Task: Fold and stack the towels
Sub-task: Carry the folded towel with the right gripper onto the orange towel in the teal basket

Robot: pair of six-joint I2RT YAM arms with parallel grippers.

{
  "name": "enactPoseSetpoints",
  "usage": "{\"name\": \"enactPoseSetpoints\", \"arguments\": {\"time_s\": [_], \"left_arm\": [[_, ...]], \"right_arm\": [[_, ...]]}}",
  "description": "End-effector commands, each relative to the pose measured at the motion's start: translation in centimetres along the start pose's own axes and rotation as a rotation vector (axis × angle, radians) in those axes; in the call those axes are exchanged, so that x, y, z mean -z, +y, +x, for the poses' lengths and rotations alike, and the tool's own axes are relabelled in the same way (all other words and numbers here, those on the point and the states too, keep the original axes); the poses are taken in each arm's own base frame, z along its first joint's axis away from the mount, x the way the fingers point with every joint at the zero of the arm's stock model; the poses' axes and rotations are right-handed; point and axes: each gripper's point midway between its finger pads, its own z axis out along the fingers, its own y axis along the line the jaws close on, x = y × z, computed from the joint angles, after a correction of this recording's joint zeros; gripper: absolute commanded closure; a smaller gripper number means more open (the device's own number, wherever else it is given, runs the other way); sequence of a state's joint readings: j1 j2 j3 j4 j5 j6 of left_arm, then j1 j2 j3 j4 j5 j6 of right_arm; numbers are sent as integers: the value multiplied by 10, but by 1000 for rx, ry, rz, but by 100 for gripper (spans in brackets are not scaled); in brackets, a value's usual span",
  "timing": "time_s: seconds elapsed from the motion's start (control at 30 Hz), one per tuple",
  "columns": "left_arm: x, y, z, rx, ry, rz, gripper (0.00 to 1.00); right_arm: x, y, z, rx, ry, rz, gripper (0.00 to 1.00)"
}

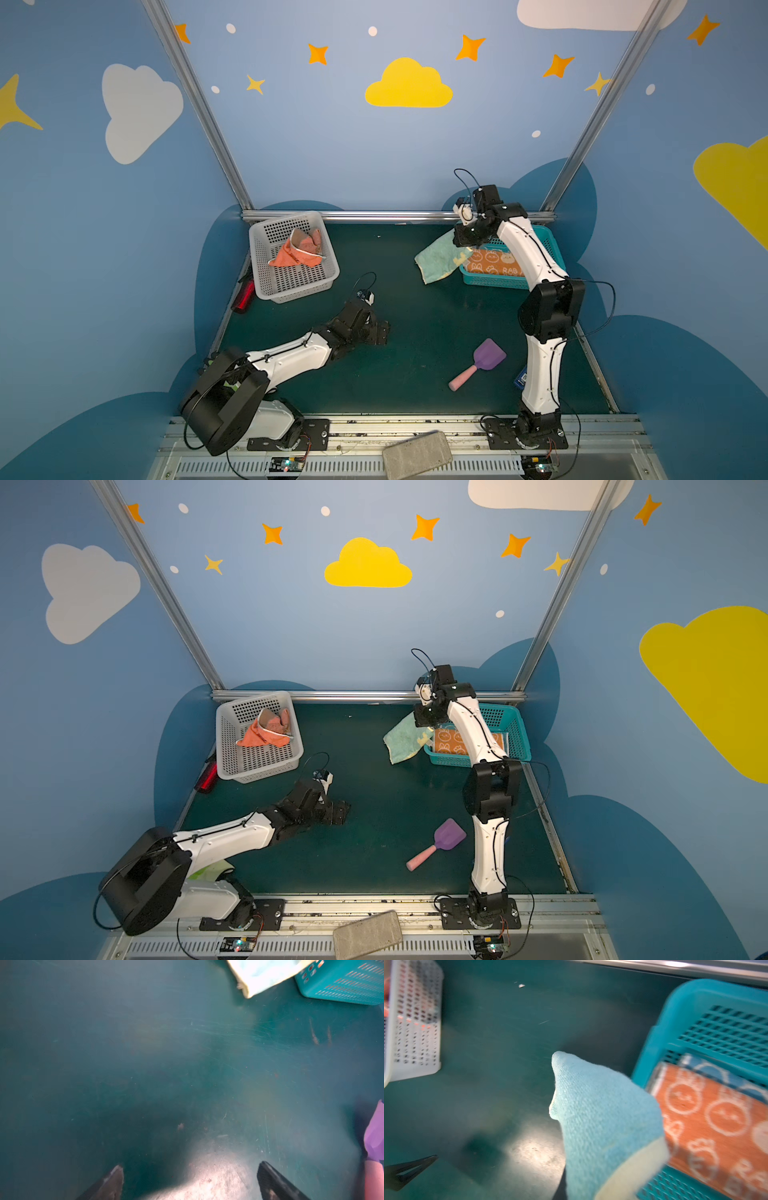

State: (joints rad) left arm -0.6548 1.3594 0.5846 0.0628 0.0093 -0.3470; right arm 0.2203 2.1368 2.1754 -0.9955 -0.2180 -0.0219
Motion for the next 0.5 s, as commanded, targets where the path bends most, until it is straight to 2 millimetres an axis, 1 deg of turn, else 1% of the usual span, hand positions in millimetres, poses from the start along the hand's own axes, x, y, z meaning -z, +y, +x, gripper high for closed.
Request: {"name": "enactPoseSetpoints", "arguments": {"time_s": [0.0, 0.13, 0.2, 0.33, 0.47], "left_arm": [[3, 5, -1, -21, -2, -23, 0], [3, 5, 0, -23, 7, -28, 0], [3, 4, -1, -23, 6, -27, 0], [4, 3, -2, -25, 3, -22, 0], [6, 2, -5, -33, -2, -22, 0]], "right_arm": [[7, -26, 4, -22, 17, 3, 100], [16, -68, 3, -91, -16, 27, 100], [18, -91, 6, -128, -24, 46, 100], [18, -125, 15, -186, -30, 66, 100], [10, -152, 28, -227, -30, 70, 100]]}}
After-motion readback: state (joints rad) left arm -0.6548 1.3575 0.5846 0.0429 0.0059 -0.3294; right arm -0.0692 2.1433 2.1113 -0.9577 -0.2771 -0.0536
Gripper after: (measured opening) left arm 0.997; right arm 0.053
